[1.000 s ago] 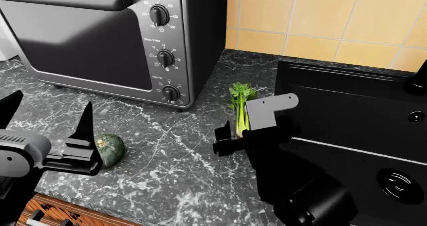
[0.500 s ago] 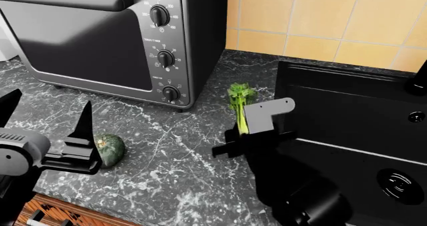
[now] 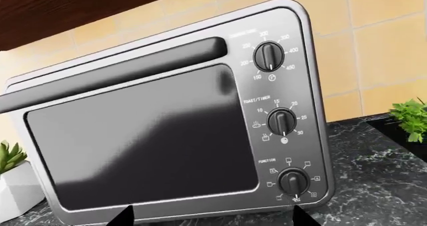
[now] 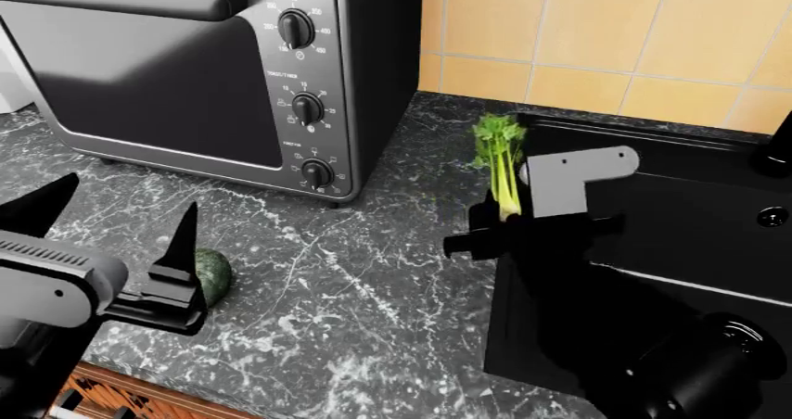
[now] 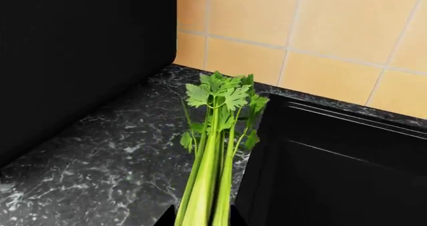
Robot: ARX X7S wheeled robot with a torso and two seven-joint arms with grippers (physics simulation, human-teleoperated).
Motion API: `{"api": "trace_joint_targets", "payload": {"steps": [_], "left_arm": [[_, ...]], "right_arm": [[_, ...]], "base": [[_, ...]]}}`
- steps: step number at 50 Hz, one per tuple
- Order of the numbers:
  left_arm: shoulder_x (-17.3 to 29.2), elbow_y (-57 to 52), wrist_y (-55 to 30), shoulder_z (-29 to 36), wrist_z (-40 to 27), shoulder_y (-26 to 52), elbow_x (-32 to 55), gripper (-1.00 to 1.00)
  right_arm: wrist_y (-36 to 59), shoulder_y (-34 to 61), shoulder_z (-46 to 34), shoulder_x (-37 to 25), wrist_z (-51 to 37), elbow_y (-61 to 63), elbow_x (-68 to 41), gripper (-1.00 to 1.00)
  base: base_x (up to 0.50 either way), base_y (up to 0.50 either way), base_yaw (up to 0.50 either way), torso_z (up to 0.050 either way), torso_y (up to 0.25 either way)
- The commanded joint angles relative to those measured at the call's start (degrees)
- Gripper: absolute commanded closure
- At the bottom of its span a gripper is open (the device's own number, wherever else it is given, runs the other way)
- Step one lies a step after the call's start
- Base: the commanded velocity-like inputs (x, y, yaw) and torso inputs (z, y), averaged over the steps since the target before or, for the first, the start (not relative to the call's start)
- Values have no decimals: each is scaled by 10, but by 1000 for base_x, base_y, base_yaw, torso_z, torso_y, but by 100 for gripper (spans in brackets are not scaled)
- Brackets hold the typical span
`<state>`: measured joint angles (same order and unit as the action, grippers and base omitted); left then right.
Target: Pick up the fruits and vegetables and place them in the sink. Turn on the sink faucet to wash them. Then turn the sink off and put them in the tray.
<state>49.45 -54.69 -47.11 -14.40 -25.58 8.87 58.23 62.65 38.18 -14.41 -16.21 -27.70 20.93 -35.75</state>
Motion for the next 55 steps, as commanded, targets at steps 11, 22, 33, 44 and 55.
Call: {"api": "trace_joint_targets", "payload": {"steps": [11,22,33,44,55], "left_arm": [[8,58,-29,70,43,55,46,-100],[-17,102,-36,100,43,77,55,-100],[-43,151,-25,138,52,66,1,-100],[-37,178,-26,147,42,60,-30,-100],[-41,207,-6,160,63,49,-56,-100]], "right_arm": [[124,47,110,-41,-36,127,-81,100],[157,65,147,-45,-51,161,-115,100],[194,96,178,-42,-67,186,-154,100],[207,112,191,-40,-82,189,-175,100],[209,119,191,-42,-91,187,-187,100]], "base": [[0,0,0,0,0],[0,0,0,0,1],[0,0,0,0,0],[0,0,0,0,1],[0,0,0,0,1]]}}
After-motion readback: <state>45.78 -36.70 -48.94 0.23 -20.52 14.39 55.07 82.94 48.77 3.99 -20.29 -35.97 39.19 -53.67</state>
